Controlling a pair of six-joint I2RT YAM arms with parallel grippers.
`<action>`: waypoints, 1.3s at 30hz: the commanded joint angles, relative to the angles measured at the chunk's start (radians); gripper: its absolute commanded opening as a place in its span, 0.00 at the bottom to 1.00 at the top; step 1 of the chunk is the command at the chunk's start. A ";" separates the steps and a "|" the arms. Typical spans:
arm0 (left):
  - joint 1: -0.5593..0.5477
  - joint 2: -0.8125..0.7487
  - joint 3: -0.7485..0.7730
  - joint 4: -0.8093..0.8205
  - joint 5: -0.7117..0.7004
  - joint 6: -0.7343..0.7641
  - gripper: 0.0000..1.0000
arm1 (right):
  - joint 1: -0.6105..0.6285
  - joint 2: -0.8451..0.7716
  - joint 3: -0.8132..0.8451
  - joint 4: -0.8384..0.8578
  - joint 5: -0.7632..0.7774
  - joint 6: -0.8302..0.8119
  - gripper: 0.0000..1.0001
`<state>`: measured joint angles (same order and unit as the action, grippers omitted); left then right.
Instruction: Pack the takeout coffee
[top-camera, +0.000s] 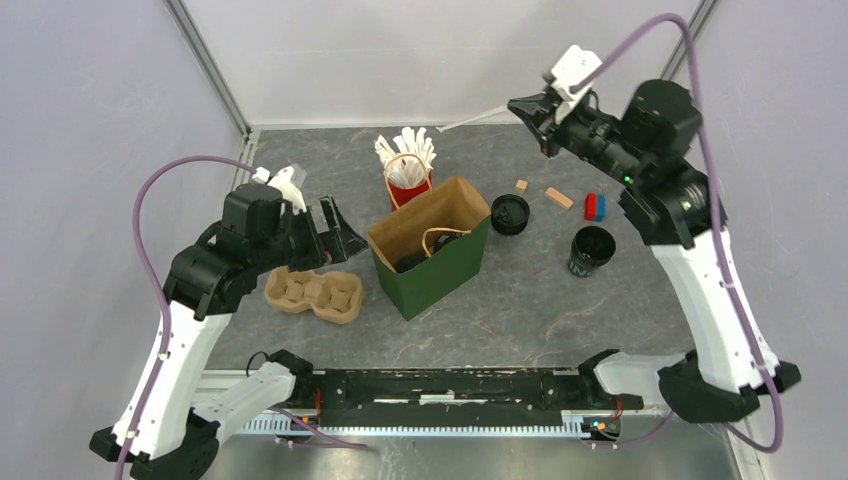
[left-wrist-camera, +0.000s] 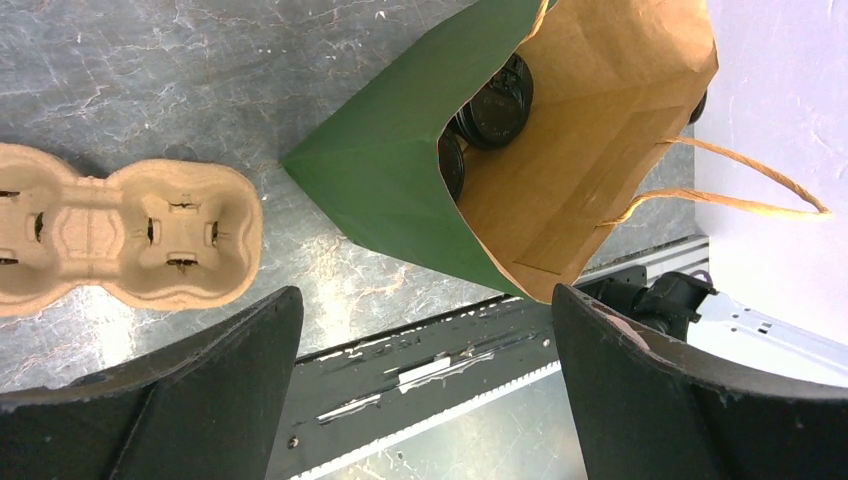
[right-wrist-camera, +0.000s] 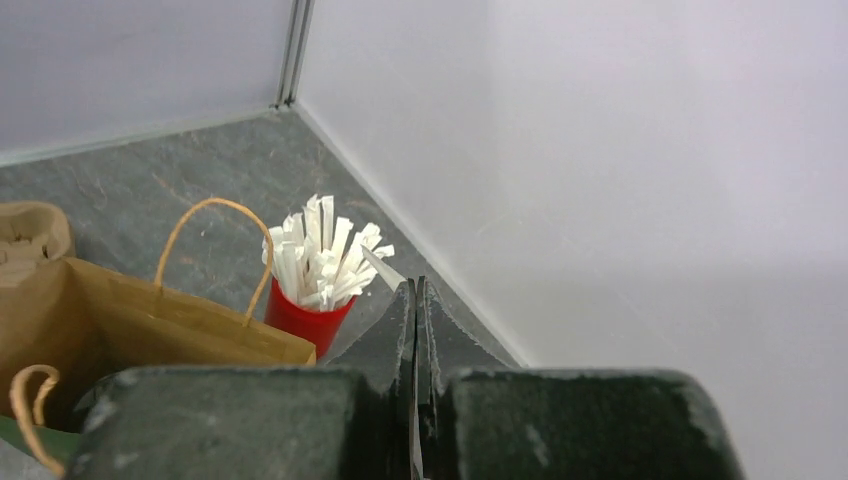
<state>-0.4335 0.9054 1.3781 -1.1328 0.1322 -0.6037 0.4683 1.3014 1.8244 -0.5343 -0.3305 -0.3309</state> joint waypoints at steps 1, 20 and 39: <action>0.004 -0.007 0.039 0.004 -0.014 0.048 1.00 | -0.004 -0.061 -0.009 -0.042 0.036 0.056 0.00; 0.004 -0.026 0.021 0.008 0.010 0.055 1.00 | -0.004 -0.192 -0.307 0.045 -0.218 0.308 0.00; 0.002 -0.034 -0.002 0.008 -0.012 0.078 1.00 | 0.001 -0.040 -0.559 0.311 -0.384 0.474 0.04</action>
<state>-0.4335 0.8707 1.3804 -1.1336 0.1322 -0.5968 0.4690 1.2224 1.2720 -0.2699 -0.6670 0.1356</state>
